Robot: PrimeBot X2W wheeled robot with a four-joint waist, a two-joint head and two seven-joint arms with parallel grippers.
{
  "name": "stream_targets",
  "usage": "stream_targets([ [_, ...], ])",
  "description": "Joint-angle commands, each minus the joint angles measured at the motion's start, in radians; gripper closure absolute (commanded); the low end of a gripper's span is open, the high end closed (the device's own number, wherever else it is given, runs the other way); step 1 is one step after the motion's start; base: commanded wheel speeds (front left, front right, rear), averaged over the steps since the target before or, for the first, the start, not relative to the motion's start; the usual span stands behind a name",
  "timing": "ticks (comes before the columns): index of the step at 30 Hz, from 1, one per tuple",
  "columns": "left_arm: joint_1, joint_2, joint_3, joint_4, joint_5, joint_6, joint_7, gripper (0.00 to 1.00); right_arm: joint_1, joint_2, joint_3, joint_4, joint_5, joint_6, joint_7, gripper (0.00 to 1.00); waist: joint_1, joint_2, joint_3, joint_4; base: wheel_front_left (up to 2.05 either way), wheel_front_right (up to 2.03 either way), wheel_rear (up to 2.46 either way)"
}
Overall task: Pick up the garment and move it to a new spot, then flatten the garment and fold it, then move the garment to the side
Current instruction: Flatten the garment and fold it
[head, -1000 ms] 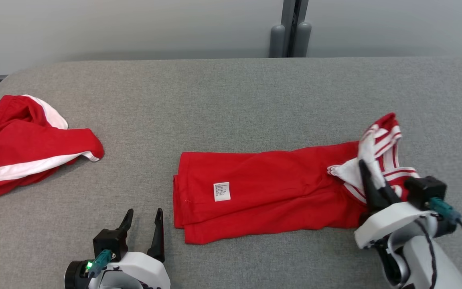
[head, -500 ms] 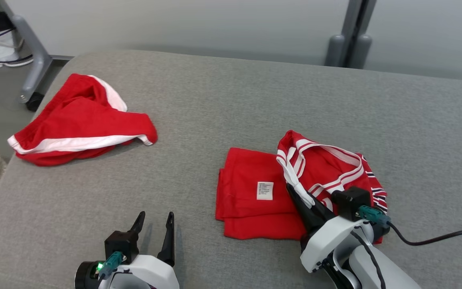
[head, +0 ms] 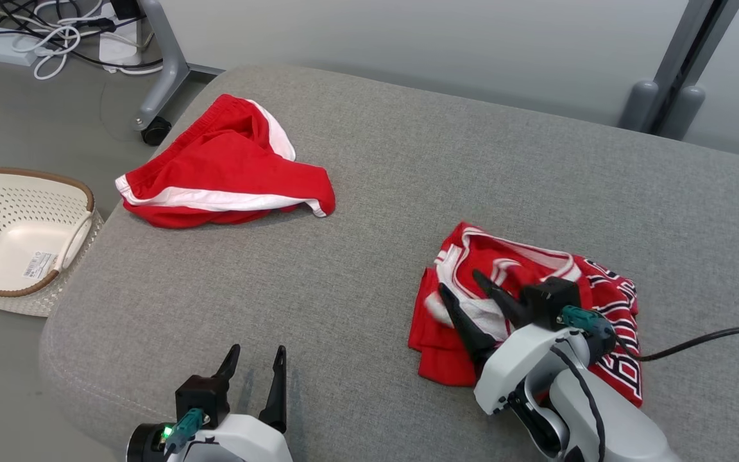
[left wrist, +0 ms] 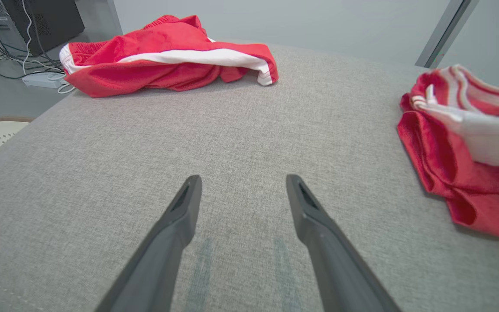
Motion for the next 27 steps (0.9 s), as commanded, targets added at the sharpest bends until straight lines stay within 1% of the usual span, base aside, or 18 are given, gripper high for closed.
stream_targets([
  [1,0.005,0.003,0.004,-0.008,-0.005,0.009,-0.002,0.00,-0.014,-0.006,-0.003,-0.008,0.014,0.000,-0.010,0.00,0.0000,-0.0001,0.001,-0.004,0.00,0.00,0.00],
  [4,0.007,0.004,0.013,-0.012,0.002,0.012,-0.002,0.00,-0.022,-0.007,-0.034,-0.034,0.023,0.000,-0.014,0.00,0.0000,-0.0001,0.000,-0.027,0.00,0.00,0.00],
  [6,0.000,0.003,0.016,-0.014,0.018,0.011,-0.002,0.00,-0.018,-0.007,-0.081,-0.066,-0.002,0.000,-0.013,0.00,0.0000,-0.0001,0.001,-0.050,0.00,0.00,0.00],
  [14,-0.019,0.004,0.045,-0.034,0.034,0.012,-0.002,0.00,0.084,-0.006,-0.357,-0.182,-0.154,0.000,-0.013,0.00,0.0000,-0.0001,-0.001,-0.161,0.00,0.00,0.00],
  [15,-0.019,0.004,0.045,-0.034,0.034,0.012,-0.002,0.00,0.084,-0.006,-0.357,-0.182,-0.154,0.000,-0.013,0.00,0.0000,-0.0001,-0.001,-0.161,0.00,0.00,0.00],
  [20,-0.028,0.004,0.072,-0.044,0.061,0.007,-0.002,0.00,0.155,-0.005,-0.510,-0.237,-0.249,0.000,-0.013,0.00,0.0000,-0.0001,-0.006,-0.225,0.00,0.00,0.00],
  [22,-0.022,0.004,0.086,-0.045,0.084,0.005,-0.002,0.00,0.183,-0.005,-0.544,-0.250,-0.293,0.000,-0.013,0.00,0.0000,-0.0001,-0.009,-0.249,0.00,0.00,0.00],
  [27,0.008,0.004,0.134,-0.054,0.113,-0.005,-0.002,0.00,0.249,-0.005,-0.599,-0.269,-0.326,0.000,-0.013,0.00,0.0000,-0.0001,-0.026,-0.296,0.00,0.00,0.00],
])
